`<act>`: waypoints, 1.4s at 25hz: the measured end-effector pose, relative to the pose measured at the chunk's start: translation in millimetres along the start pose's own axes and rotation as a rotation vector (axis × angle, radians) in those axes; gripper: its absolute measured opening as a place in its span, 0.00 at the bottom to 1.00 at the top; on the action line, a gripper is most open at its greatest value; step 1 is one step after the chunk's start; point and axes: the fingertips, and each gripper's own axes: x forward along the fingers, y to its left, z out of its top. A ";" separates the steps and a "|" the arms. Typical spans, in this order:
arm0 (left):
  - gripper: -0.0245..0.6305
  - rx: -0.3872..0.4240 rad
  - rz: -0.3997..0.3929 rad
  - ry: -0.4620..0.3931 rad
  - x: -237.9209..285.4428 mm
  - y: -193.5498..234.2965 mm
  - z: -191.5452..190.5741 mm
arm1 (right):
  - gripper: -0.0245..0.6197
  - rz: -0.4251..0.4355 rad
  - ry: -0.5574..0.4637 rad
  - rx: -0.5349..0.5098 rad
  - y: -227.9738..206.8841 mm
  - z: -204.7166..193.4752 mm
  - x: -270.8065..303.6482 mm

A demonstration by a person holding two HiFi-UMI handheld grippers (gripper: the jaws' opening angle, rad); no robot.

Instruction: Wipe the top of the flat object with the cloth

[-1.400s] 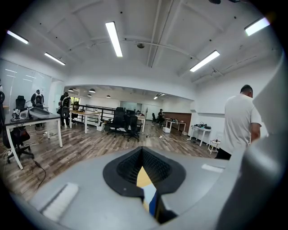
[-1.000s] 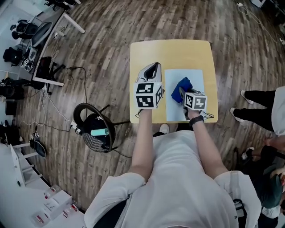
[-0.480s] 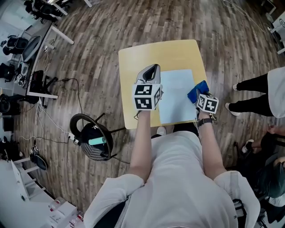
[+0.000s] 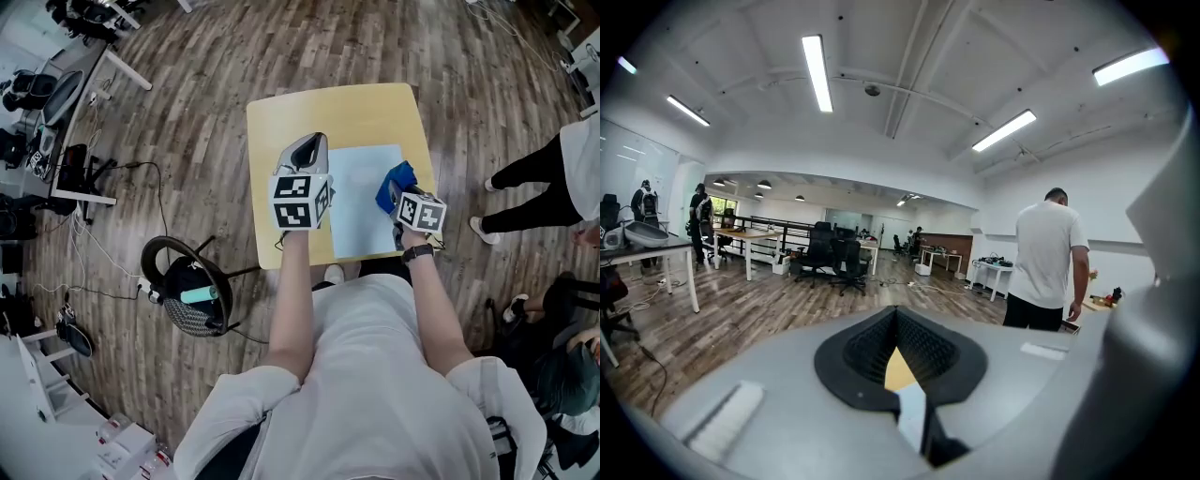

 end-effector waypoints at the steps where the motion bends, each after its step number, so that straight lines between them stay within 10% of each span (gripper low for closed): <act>1: 0.04 -0.002 0.006 -0.001 -1.8 1.3 0.1 | 0.14 0.038 0.003 -0.009 15.9 0.7 3.2; 11: 0.05 -0.026 0.100 -0.008 -34.2 37.3 -7.1 | 0.14 0.353 0.110 -0.165 172.1 -42.5 28.5; 16: 0.05 -0.031 0.122 -0.014 -44.8 45.4 -7.5 | 0.14 0.359 0.114 -0.275 193.3 -66.2 39.3; 35: 0.04 0.006 0.016 0.017 -25.1 3.2 -15.0 | 0.14 -0.132 0.008 0.008 -45.7 -46.0 -24.0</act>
